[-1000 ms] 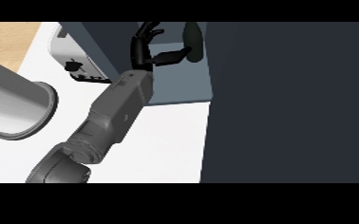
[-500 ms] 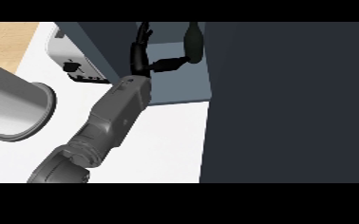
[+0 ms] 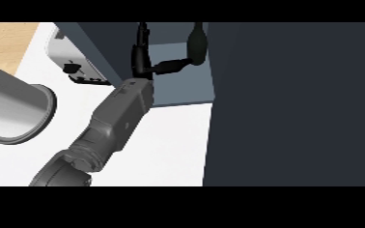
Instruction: Pick up the wine, place it into the cabinet and close the cabinet
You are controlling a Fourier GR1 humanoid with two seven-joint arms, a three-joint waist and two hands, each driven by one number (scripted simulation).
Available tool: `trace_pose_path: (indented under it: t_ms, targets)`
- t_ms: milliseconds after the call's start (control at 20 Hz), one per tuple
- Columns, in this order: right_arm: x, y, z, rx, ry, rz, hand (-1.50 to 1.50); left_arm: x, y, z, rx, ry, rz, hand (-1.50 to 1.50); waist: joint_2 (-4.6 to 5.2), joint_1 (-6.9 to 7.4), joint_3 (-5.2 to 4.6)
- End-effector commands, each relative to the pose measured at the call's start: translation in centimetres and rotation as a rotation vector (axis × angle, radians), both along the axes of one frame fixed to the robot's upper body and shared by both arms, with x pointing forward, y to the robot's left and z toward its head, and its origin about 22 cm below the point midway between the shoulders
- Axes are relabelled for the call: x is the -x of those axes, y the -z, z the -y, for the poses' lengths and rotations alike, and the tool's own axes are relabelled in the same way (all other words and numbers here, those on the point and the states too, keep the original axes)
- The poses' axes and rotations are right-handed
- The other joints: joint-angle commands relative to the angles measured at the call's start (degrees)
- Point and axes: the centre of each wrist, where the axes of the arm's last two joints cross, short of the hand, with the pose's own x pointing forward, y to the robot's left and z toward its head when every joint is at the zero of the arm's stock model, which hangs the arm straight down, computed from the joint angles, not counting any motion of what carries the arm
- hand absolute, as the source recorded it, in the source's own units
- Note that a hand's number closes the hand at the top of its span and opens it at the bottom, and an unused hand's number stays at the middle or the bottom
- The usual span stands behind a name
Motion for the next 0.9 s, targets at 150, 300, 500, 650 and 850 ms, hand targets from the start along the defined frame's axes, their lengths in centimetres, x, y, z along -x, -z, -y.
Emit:
trace_pose_path:
  t_ms: [150, 300, 500, 650, 850]
  targets:
    - [-0.1, -0.5, -0.1, -0.003, -0.019, 0.024, -1.50, 0.5, 1.1, -1.0, 0.032, 0.038, 0.026, -1.50, 0.17, 0.69, -0.16]
    - [0.7, -1.1, -0.1, -0.015, -0.029, 0.018, -1.50, 1.1, 2.0, -0.9, 0.027, 0.080, 0.037, -1.50, 0.01, 0.38, -0.18]
    - [0.7, -0.7, 0.0, -0.022, -0.029, 0.014, -1.50, 1.0, 2.3, -2.3, 0.041, 0.139, 0.011, -1.50, -0.05, 0.94, -0.14]
    - [1.0, -1.3, -0.2, -0.021, -0.015, 0.005, -1.50, 0.6, 1.2, -0.5, 0.042, 0.151, 0.025, -1.50, -0.45, 1.33, -0.14]
    - [1.2, -0.3, 0.1, -0.014, -0.023, 0.003, -1.50, 1.0, 1.8, -0.8, 0.101, 0.139, 0.041, -1.50, -0.64, 0.77, -0.11]
